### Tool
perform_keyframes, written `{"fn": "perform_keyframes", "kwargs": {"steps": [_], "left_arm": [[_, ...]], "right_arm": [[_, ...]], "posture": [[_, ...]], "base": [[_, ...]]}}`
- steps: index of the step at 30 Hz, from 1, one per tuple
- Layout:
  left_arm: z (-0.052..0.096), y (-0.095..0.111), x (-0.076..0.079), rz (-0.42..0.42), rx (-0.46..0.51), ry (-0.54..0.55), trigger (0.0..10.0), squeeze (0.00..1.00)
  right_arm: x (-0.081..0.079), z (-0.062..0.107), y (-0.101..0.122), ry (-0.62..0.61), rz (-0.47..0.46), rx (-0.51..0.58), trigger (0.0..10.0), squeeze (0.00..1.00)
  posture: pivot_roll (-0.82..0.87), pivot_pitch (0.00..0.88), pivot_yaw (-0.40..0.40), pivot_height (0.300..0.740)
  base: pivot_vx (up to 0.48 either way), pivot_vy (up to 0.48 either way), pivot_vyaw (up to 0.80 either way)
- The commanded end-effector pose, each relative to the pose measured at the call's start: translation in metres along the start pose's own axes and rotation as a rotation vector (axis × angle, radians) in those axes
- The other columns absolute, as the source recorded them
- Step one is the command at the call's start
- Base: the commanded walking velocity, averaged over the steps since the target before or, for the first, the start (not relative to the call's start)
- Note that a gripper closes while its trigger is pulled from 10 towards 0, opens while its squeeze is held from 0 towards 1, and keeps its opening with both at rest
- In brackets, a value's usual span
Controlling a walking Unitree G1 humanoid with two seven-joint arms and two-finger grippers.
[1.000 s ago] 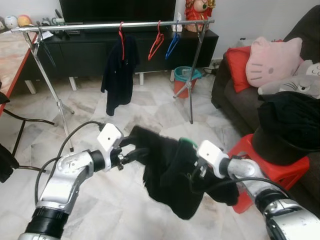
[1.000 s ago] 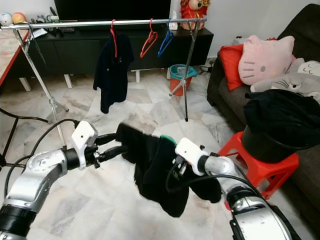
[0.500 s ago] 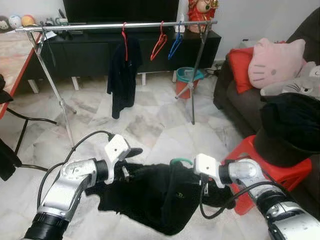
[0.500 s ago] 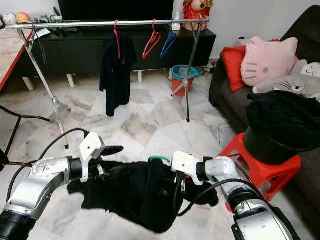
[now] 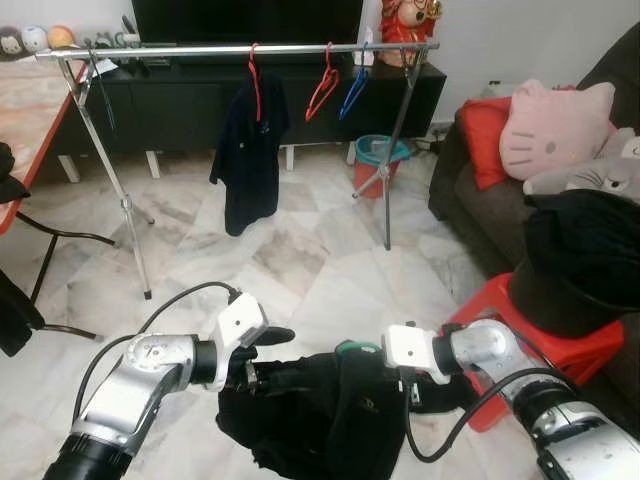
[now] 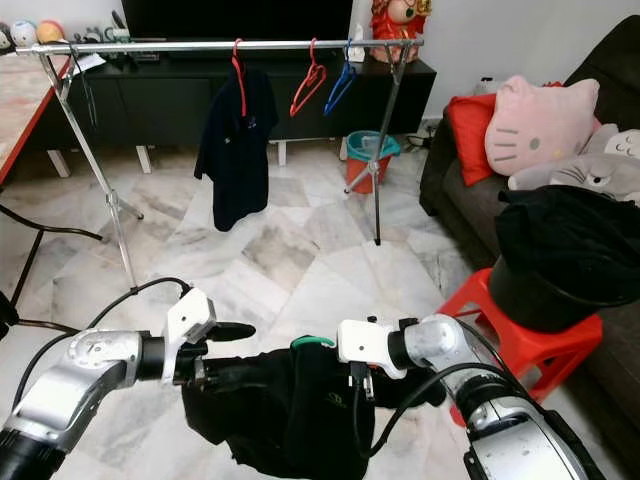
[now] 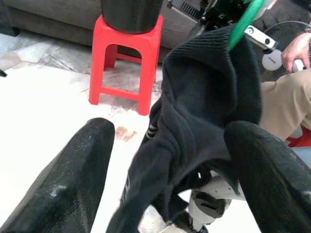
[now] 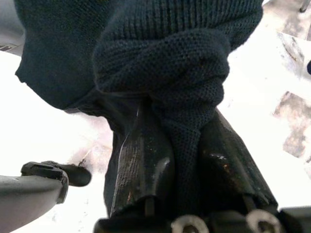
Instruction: Hang hanger
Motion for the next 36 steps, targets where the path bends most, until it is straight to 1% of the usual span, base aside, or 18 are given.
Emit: {"fn": "perform_keyframes", "kwargs": {"steps": [1, 3, 4, 5, 8, 9, 10, 11, 12, 14, 18, 19, 20, 21, 22, 23, 36], "left_arm": [[-0.005, 0.001, 0.002, -0.013, -0.008, -0.018, 10.0, 0.0], [-0.008, 0.001, 0.001, -0.007, -0.01, -0.017, 10.0, 0.0], [-0.009, 0.0, 0.0, -0.008, -0.014, -0.017, 10.0, 0.38], [-0.01, -0.002, -0.003, -0.01, -0.022, -0.005, 10.0, 1.0], [-0.012, -0.004, -0.006, -0.014, -0.031, 0.003, 10.0, 1.0], [-0.013, -0.005, -0.006, -0.015, -0.035, 0.003, 10.0, 0.88], [-0.013, -0.005, -0.006, -0.015, -0.038, 0.003, 10.0, 0.88], [-0.015, -0.006, -0.007, -0.015, -0.041, 0.003, 10.0, 0.0], [-0.015, -0.006, -0.007, -0.015, -0.041, 0.003, 10.0, 0.0], [-0.02, -0.007, -0.01, -0.011, -0.035, 0.018, 10.0, 0.0], [-0.023, -0.006, -0.012, -0.002, -0.019, 0.027, 10.0, 0.0], [-0.024, -0.006, -0.013, -0.001, -0.017, 0.029, 9.7, 0.0], [-0.024, -0.005, -0.013, 0.0, -0.015, 0.032, 9.7, 0.0], [-0.025, -0.005, -0.014, 0.001, -0.01, 0.034, 4.5, 0.0], [-0.025, -0.005, -0.014, 0.002, -0.007, 0.035, 4.5, 0.0], [-0.025, -0.004, -0.014, 0.01, 0.001, 0.032, 0.0, 0.0], [-0.023, -0.007, -0.01, 0.015, -0.022, -0.018, 0.0, 0.0]], "right_arm": [[0.011, 0.003, 0.007, -0.021, 0.048, 0.011, 0.0, 0.0], [0.012, 0.002, 0.008, -0.023, 0.053, 0.011, 0.0, 0.0], [0.013, 0.002, 0.009, -0.023, 0.054, 0.013, 0.0, 0.0], [0.015, 0.002, 0.011, -0.022, 0.059, 0.021, 0.0, 0.0], [0.017, 0.001, 0.014, -0.021, 0.067, 0.032, 0.0, 0.0], [0.017, 0.001, 0.015, -0.021, 0.069, 0.034, 0.0, 0.0], [0.017, 0.001, 0.015, -0.021, 0.07, 0.035, 0.0, 0.0], [0.018, 0.001, 0.016, -0.021, 0.071, 0.038, 0.0, 0.0], [0.018, 0.001, 0.016, -0.021, 0.071, 0.038, 0.0, 0.0], [0.019, -0.001, 0.019, -0.023, 0.074, 0.049, 0.0, 0.0], [0.02, -0.004, 0.021, -0.02, 0.076, 0.061, 0.0, 0.0], [0.019, -0.004, 0.022, -0.019, 0.076, 0.065, 0.0, 0.0], [0.019, -0.004, 0.022, -0.018, 0.076, 0.067, 0.0, 0.0], [0.02, -0.005, 0.023, -0.019, 0.076, 0.068, 0.0, 0.0], [0.02, -0.005, 0.023, -0.019, 0.077, 0.069, 0.0, 0.0], [0.02, -0.005, 0.024, -0.02, 0.078, 0.07, 0.0, 0.0], [0.022, -0.004, 0.023, -0.034, 0.073, 0.066, 0.0, 0.0]], "posture": [[0.13, 0.0, -0.132, 0.74], [0.13, 0.0, -0.136, 0.74], [0.13, 0.0, -0.137, 0.74], [0.12, 0.0, -0.138, 0.74], [0.12, 0.0, -0.138, 0.74], [0.12, 0.0, -0.137, 0.74], [0.12, 0.0, -0.137, 0.74], [0.12, 0.0, -0.137, 0.74], [0.12, 0.0, -0.137, 0.74], [0.12, 0.0, -0.136, 0.74], [0.12, 0.0, -0.135, 0.74], [0.12, 0.0, -0.135, 0.74], [0.12, 0.0, -0.135, 0.74], [0.12, 0.0, -0.134, 0.74], [0.12, 0.0, -0.134, 0.74], [0.12, 0.0, -0.133, 0.74], [0.13, 0.0, -0.127, 0.74]], "base": [[0.0, 0.0, 0.0], [0.0, 0.0, 0.0], [0.0, 0.0, 0.0], [0.0, 0.0, 0.0], [0.0, 0.0, 0.0], [0.0, 0.0, 0.0], [0.0, 0.0, 0.0], [0.0, 0.0, 0.0], [0.0, 0.0, 0.0], [0.0, 0.0, 0.0], [0.0, 0.0, 0.0], [0.0, 0.0, 0.0], [0.0, 0.0, 0.0], [0.0, 0.0, 0.0], [0.0, 0.0, 0.0], [0.0, 0.0, 0.0], [0.0, 0.0, 0.0]]}}
Point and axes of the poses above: a point about 5 cm out from each wrist's last joint towards the gripper, its own z axis pointing back from the gripper into the wrist, its own y axis along the axis of the wrist's last joint, x = y × z, the point moved 3 cm from there along -z, pointing out of the wrist towards the gripper, and after that the axes turned 11 degrees about z, right-handed, at the moved point
